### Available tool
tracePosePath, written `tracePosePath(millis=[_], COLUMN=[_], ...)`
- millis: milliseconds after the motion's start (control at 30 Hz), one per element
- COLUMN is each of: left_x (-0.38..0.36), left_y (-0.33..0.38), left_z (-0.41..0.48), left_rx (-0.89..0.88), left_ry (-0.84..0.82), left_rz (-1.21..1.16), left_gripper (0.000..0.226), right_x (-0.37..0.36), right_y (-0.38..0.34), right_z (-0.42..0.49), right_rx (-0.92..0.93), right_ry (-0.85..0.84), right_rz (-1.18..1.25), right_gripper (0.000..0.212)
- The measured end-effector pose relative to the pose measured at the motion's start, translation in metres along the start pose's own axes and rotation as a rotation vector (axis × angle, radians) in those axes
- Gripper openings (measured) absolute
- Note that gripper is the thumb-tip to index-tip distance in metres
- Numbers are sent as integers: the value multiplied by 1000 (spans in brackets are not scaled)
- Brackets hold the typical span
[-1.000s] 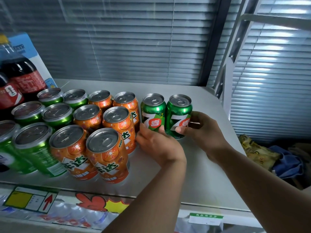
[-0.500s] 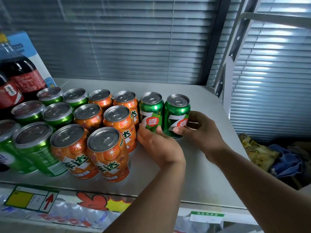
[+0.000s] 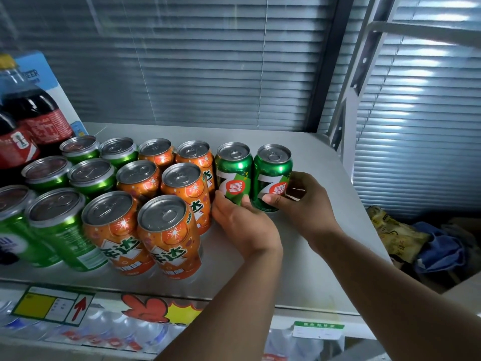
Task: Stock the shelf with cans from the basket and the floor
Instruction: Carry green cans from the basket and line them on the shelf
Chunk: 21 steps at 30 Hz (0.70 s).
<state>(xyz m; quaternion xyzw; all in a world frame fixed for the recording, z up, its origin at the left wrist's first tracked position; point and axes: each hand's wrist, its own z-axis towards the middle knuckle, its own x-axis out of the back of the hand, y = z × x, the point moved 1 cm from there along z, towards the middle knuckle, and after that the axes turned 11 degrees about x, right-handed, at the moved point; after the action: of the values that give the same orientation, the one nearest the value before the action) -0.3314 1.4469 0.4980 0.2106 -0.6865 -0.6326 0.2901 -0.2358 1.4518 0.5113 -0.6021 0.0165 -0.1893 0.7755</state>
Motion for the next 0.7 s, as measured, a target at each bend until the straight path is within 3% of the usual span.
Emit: tracePosePath(millis=[400,567,700], left_x=[14,29,48], left_y=[5,13,26], left_z=[-2,-12,-27], left_rx=[18,-10,80], left_ry=[-104,-162,-275], left_rz=[123,183,152], left_gripper=[56,52,47], right_x=[4,14,20], right_y=[-10,-20,-40], right_z=[-12,-30,-59], right_rx=[-62,-113,-143], right_ry=[-27,61,121], right_rz=[-84,-83,-7], right_gripper=[72,50,11])
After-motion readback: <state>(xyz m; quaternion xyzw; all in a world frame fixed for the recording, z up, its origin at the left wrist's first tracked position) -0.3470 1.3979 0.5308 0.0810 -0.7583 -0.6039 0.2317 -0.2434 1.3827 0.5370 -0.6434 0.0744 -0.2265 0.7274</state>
